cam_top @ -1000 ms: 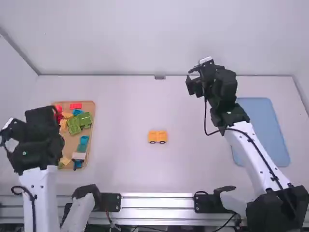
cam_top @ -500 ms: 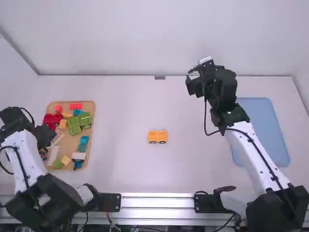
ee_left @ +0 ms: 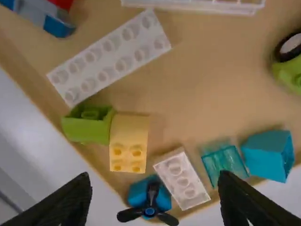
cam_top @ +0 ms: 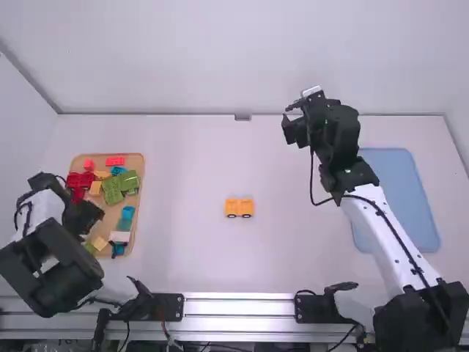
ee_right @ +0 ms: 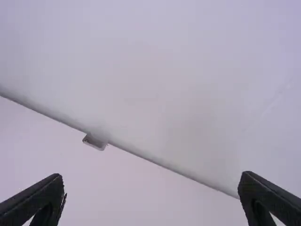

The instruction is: Assemble lego blocks to make yellow taxi

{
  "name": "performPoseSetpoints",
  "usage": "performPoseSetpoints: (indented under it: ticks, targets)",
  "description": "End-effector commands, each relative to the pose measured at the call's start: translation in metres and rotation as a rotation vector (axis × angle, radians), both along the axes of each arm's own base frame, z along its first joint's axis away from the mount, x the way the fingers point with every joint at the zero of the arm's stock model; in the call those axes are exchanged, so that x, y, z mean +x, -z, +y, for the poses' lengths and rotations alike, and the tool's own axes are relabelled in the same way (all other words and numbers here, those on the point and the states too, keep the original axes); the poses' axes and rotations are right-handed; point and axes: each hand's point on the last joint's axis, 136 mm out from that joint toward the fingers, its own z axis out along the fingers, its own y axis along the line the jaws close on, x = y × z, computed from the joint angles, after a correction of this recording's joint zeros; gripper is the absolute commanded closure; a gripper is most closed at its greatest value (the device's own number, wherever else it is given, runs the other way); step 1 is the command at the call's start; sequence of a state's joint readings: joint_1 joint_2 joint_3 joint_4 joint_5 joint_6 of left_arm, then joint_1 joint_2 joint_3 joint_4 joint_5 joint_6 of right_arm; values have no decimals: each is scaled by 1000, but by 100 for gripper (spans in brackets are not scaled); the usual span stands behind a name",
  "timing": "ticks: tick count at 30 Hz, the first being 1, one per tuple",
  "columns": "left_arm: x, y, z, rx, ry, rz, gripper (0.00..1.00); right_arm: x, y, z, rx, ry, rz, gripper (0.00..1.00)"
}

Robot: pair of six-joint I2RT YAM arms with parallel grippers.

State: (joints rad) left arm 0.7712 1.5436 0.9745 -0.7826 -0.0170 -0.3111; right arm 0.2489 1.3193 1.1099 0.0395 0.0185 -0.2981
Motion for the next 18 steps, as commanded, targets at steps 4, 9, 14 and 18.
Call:
performPoseSetpoints:
  ticks: [4, 9, 14, 18]
  targets:
    - [-12, 19, -17, -45, -2, 19, 23, 3, -21, 1, 13, 1, -45, 1]
    - [-24, 28, -15, -42, -50, 41, 25, 3, -22, 1, 13, 1, -49, 1]
    - [-29, 42, -20, -40, -48, 39, 36, 3, -22, 1, 13, 1, -51, 1]
    - [-33, 50, -18, -22, -42, 42, 39, 4, -25, 1, 16, 1, -62, 1]
